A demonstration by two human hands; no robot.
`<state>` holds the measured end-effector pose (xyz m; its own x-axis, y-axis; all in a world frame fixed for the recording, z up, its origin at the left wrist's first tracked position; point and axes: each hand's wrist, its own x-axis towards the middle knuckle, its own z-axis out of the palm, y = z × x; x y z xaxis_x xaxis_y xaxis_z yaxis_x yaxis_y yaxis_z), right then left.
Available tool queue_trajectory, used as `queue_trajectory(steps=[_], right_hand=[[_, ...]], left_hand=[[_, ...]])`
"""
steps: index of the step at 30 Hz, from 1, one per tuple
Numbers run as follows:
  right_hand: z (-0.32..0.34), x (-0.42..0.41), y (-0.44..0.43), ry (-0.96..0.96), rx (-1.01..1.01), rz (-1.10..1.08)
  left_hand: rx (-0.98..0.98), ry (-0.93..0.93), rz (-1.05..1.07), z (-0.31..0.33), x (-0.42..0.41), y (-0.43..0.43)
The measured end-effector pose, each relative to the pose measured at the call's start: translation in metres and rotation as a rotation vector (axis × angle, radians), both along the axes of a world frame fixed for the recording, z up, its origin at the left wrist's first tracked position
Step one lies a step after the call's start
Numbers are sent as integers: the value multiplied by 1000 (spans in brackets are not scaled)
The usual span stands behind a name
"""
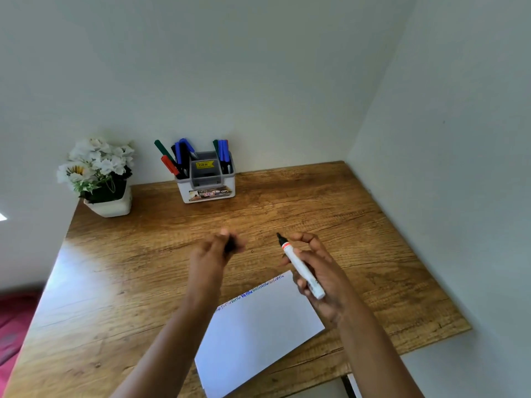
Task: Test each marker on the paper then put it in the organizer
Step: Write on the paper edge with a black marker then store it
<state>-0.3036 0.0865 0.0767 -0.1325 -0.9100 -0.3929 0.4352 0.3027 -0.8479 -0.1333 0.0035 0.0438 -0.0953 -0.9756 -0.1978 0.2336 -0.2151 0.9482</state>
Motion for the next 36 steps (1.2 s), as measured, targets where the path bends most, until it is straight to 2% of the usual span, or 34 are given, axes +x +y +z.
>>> queue_trajectory(steps=[2, 4, 6, 7, 10, 12, 14, 17, 22, 36], right_hand=[[-5, -10, 1, -72, -32, -81], [-14, -20, 2, -226, -72, -171], [-23, -26, 6, -305, -107, -234], [-27, -27, 8, -259, -114, -248], [-37, -23, 9, 73, -82, -271], [-47, -21, 8, 296, -39, -303], [-55, -20, 7, 425, -21, -308], [-63, -17, 4, 407, -66, -222], [-77, -19, 3, 606, -55, -87], [-83, -16, 2, 703, -52, -106]], left_hand=[[-360, -431, -164, -21, 1, 16], [-765, -869, -278, -35, 4, 28], [-1012, -1013, -380, -47, 3, 35], [-1077, -1028, -421, -52, 0, 38], [-1213, -1110, -468, -72, -9, 41], [-1237, -1144, -508, -83, -11, 41], [-1226, -1144, -537, -90, -10, 41], [-1180, -1119, -550, -92, -8, 41], [-1145, -1091, -565, -91, -8, 41], [-1126, -1086, -583, -91, -7, 41]])
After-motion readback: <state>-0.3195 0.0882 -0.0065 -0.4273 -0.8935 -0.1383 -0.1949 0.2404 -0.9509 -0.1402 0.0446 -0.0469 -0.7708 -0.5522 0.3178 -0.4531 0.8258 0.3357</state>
